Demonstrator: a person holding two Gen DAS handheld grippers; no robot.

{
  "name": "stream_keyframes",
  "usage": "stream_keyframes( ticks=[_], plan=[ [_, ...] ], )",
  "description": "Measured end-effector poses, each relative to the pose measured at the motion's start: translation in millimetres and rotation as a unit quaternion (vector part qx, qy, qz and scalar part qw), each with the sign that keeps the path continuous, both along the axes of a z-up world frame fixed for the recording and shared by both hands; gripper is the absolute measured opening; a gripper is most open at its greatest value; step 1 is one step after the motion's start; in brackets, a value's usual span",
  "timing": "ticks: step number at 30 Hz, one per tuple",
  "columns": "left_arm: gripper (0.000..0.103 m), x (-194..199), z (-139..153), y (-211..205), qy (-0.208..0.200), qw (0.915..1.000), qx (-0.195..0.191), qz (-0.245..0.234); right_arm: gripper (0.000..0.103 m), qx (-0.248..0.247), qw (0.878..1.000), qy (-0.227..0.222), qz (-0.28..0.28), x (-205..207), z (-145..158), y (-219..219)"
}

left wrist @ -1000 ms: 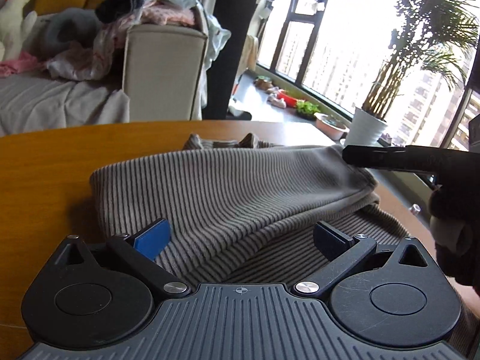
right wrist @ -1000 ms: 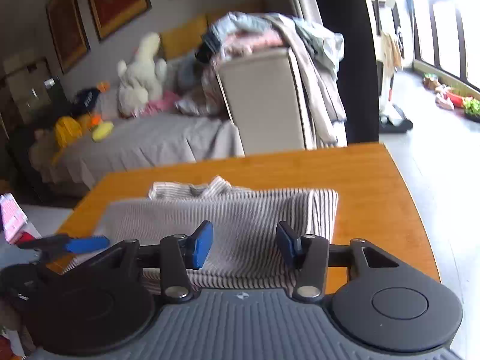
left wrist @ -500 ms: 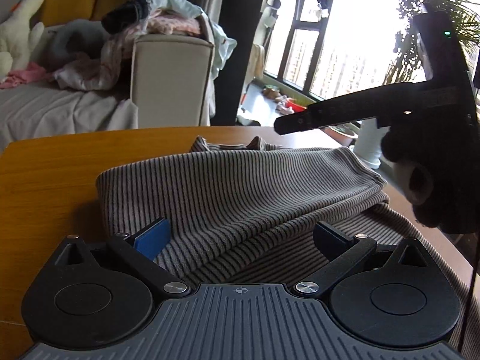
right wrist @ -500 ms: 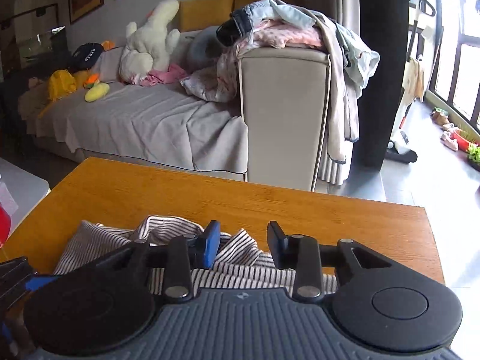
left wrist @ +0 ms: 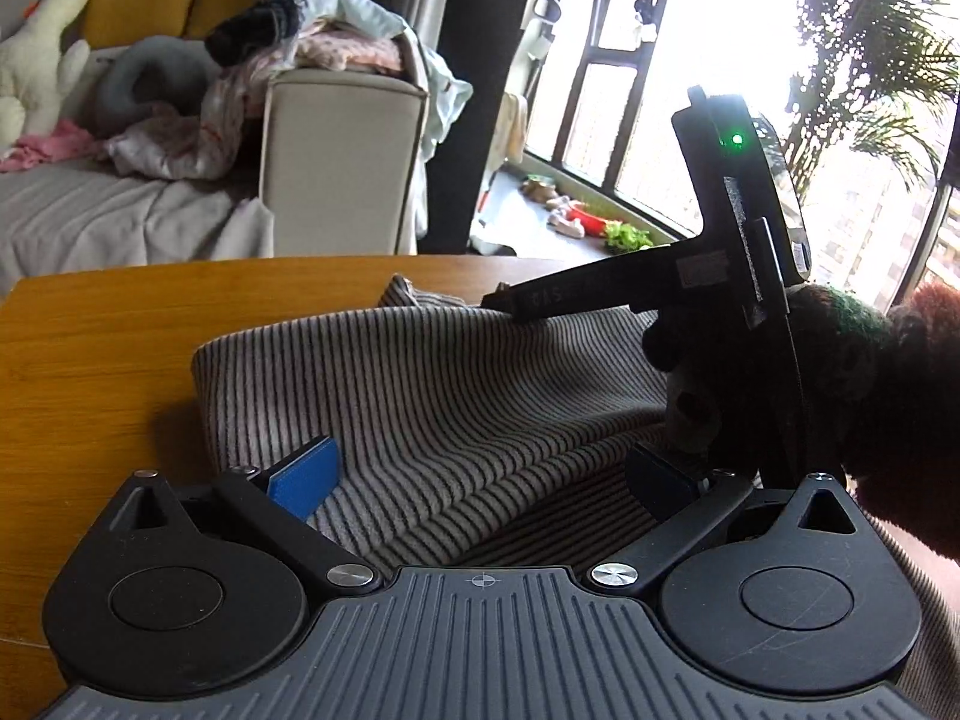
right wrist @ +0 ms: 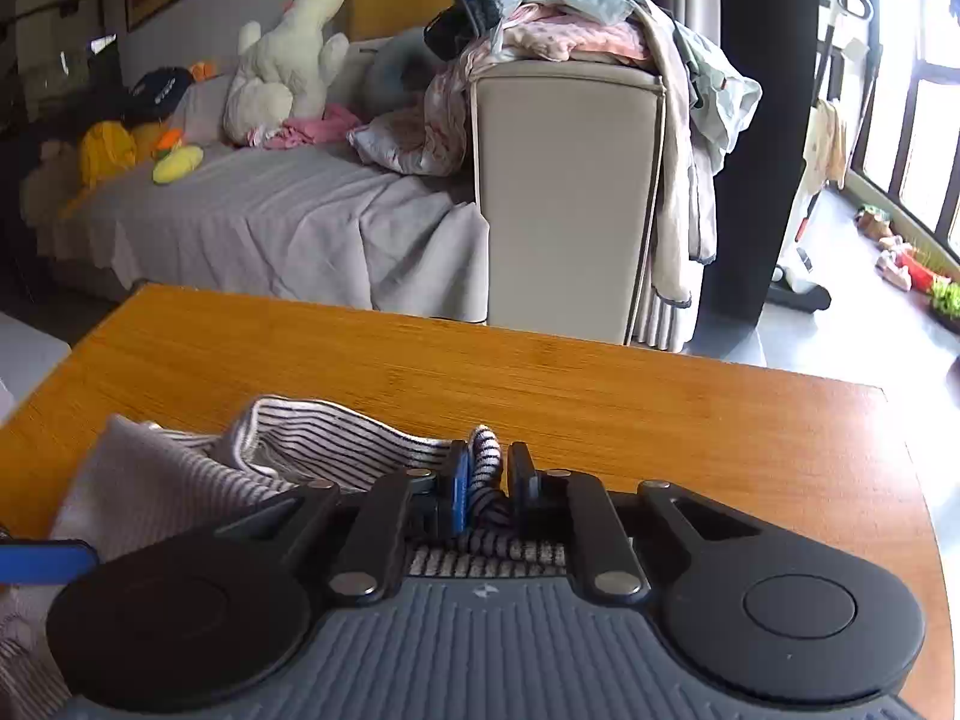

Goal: Fold clothes

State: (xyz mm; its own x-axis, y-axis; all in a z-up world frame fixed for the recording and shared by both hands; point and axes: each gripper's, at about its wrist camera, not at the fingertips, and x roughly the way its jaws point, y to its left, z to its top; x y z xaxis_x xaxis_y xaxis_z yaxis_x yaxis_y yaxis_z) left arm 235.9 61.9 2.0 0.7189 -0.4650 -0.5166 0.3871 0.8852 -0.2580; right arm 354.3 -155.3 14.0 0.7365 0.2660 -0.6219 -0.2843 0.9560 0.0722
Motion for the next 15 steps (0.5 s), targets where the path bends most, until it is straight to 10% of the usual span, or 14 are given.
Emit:
stream_keyframes(
  ticks=[7,15],
  plan=[
    [0.103,-33,34,43,0.001,0.9984,-0.055,0.013,0.007,0.058,0.996,-0.054,0.050,-104,69,-37],
    [0.103,-82,74,58,-0.024,0.9965,-0.041,0.068,0.007,0.067,0.994,-0.002,0.084,-221,35,-49]
  ],
)
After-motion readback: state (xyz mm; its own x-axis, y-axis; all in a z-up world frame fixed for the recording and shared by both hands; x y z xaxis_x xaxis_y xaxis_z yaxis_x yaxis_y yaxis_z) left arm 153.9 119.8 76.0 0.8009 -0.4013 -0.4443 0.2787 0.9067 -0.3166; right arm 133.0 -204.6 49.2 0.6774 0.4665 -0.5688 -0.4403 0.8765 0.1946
